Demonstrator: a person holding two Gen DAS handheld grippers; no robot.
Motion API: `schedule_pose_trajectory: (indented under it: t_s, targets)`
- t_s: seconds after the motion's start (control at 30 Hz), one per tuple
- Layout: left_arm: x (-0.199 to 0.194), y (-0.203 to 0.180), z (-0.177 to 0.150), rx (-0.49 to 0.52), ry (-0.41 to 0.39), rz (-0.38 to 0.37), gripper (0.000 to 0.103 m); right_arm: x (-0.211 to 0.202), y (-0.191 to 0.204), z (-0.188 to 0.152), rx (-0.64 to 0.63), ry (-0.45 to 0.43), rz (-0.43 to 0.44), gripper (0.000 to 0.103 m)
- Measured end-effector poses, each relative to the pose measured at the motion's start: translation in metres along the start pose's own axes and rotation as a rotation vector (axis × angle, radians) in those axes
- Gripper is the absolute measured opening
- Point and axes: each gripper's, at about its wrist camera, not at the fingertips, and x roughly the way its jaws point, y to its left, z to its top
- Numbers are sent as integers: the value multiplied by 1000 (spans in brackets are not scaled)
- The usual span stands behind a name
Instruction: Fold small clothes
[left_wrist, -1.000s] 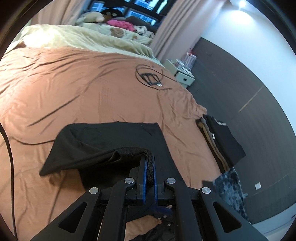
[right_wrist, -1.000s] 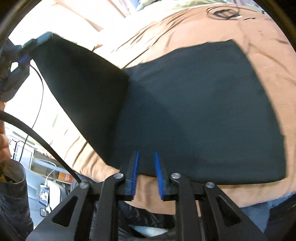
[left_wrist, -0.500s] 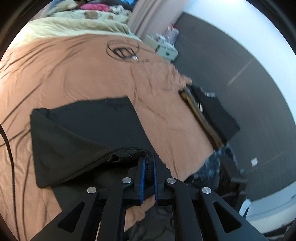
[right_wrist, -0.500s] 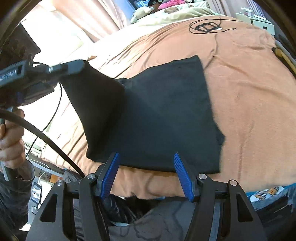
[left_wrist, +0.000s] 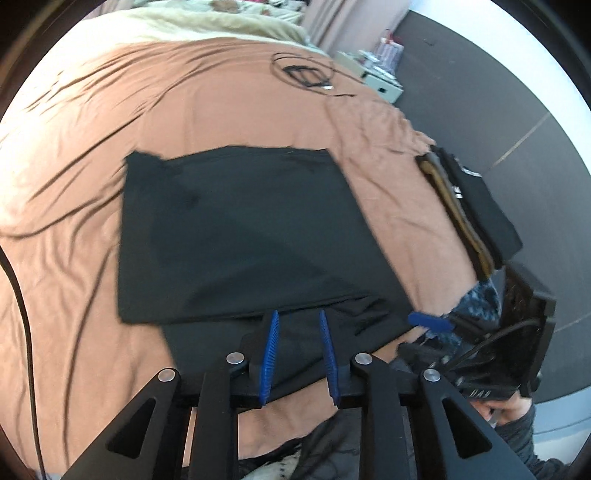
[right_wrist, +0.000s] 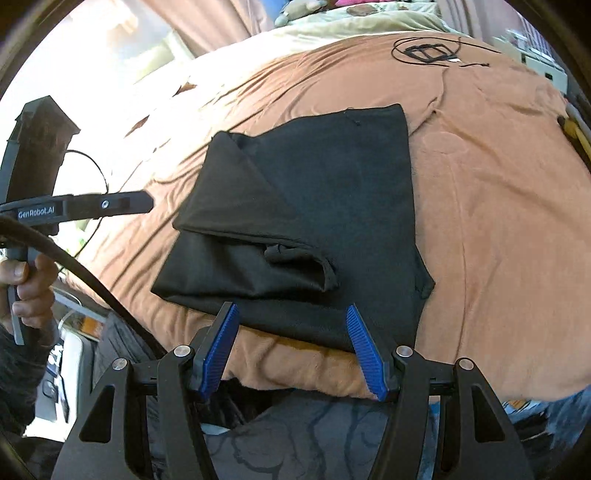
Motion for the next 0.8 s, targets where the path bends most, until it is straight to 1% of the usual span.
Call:
schedule_pose_trajectory:
  t_s: [0.17, 0.3, 0.4, 0.5, 0.6, 0.8]
  targets:
    - [6, 25, -13, -38, 28, 47, 25, 10, 4, 17, -59, 27, -37, 59]
    - [15, 42, -26, -58, 59, 78, 25, 20, 7, 31, -119, 76, -89, 59]
    - [22, 48, -32, -65, 73, 94, 25, 29, 8, 39, -157, 118, -118, 50]
    - [32, 53, -37, -74, 88, 107, 25, 39, 12, 47, -211, 163, -146, 45]
    - [40, 57, -43, -88, 89, 112, 25, 49, 17, 55, -242, 191, -152, 40]
    - [50, 62, -49, -106, 91, 109, 24, 70, 37, 61, -338, 242, -163, 39]
